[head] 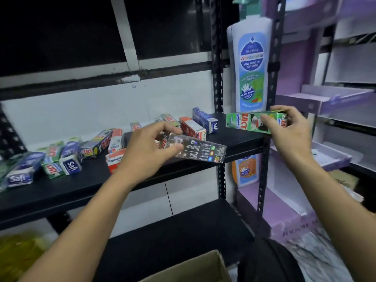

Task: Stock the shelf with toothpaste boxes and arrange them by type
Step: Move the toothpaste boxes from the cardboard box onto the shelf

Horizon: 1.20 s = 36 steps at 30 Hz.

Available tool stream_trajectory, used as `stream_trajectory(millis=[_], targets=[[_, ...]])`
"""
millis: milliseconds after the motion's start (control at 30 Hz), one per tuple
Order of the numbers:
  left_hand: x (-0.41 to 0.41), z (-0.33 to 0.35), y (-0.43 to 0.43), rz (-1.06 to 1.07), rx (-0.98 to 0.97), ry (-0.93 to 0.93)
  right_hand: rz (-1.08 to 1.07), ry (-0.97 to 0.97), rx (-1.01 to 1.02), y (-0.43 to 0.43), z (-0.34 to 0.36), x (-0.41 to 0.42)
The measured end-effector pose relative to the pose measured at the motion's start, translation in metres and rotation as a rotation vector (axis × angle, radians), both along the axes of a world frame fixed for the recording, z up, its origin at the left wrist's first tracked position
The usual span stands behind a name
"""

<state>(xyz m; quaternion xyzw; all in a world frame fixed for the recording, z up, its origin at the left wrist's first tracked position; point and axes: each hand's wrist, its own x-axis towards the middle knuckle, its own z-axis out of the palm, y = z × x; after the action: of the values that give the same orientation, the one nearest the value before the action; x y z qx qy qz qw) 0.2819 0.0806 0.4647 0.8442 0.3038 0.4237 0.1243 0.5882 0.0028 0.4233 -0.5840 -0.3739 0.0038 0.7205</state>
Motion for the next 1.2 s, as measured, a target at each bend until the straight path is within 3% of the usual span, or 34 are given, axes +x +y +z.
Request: stream_trajectory(millis=[167,367,500,633,733,967,1200], targets=[[0.027,-0.012,0.018,-0.008,-0.012,-0.073,-0.122,-0.137,-0.096,0.043,-0.016,0.002],[0.050,-0.040,0.034,-0.057,-0.103,-0.067,-0.057,-0.405,-0.340,0.073,-0.029,0.011],[0.053,-0.047,0.039,-0.073,-0.150,-0.134,-0.036,-0.432,-0.414,0.088,-0.030,0.023],[0.054,-0.045,0.045,-0.114,-0.252,-0.328,-0.001,-0.437,-0.482,0.099,-0.025,0.030],[0.061,-0.050,0.050,-0.111,-0.226,-0.412,0.006,-0.434,-0.515,0.105,-0.022,0.034],[0.069,-0.080,0.070,0.146,0.019,-0.204,0.002,-0.452,-0.478,0.106,-0.032,0.032],[0.073,-0.068,0.080,0.199,0.209,0.068,-0.047,-0.517,-0.515,0.113,-0.032,0.027]])
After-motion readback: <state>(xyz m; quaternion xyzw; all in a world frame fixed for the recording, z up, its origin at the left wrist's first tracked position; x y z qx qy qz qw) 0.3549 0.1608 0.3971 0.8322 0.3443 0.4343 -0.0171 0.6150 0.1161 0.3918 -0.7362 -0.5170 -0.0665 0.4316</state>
